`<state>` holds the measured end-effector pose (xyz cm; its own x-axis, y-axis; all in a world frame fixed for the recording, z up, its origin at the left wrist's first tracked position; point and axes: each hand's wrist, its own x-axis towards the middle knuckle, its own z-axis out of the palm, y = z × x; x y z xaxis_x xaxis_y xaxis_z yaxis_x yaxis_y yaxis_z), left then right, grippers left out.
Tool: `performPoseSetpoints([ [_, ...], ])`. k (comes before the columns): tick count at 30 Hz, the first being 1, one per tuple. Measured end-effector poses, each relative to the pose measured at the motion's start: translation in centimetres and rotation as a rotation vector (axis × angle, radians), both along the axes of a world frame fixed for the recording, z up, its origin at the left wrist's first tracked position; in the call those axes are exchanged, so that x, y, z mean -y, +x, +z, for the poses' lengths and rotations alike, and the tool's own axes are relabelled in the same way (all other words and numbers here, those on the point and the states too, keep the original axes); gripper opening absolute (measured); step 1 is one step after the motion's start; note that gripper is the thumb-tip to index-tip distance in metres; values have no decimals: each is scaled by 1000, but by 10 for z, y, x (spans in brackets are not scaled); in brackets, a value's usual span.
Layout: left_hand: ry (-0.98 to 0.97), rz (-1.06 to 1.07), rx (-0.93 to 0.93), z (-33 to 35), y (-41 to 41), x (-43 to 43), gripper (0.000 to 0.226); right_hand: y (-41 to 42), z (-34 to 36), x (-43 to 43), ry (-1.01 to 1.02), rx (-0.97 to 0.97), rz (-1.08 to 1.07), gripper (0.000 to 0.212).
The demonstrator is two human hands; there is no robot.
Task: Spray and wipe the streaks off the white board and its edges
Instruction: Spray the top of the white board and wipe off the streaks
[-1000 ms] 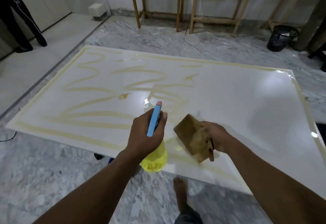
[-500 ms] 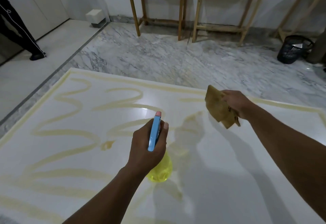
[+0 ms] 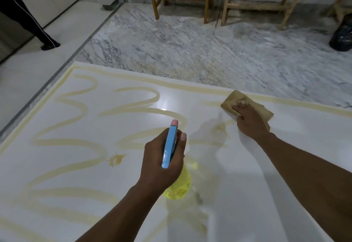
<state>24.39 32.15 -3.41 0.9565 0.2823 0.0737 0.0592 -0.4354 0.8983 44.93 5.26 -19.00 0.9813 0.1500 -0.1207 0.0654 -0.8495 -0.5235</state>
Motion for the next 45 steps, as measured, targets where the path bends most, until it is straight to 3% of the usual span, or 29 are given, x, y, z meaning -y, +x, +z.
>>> performPoseSetpoints([
  [11,8,1,1,14,-42,-2,30,-86,-6,-15,55,13,97,61],
  [26,52,39,29,27,-199,-40,33,-313,0,-80,4,-30,188,68],
  [30,73,52,23,30,-239,-48,36,-380,-2,-96,32,-25,223,82],
  [37,67,43,35,34,-287,-53,36,-462,3,-115,65,-81,262,75],
  [42,46,36,27,42,-273,-46,37,-429,65,-106,289,-224,117,46],
  [45,50,36,33,48,-248,-41,41,-386,95,-88,632,-524,-164,22],
])
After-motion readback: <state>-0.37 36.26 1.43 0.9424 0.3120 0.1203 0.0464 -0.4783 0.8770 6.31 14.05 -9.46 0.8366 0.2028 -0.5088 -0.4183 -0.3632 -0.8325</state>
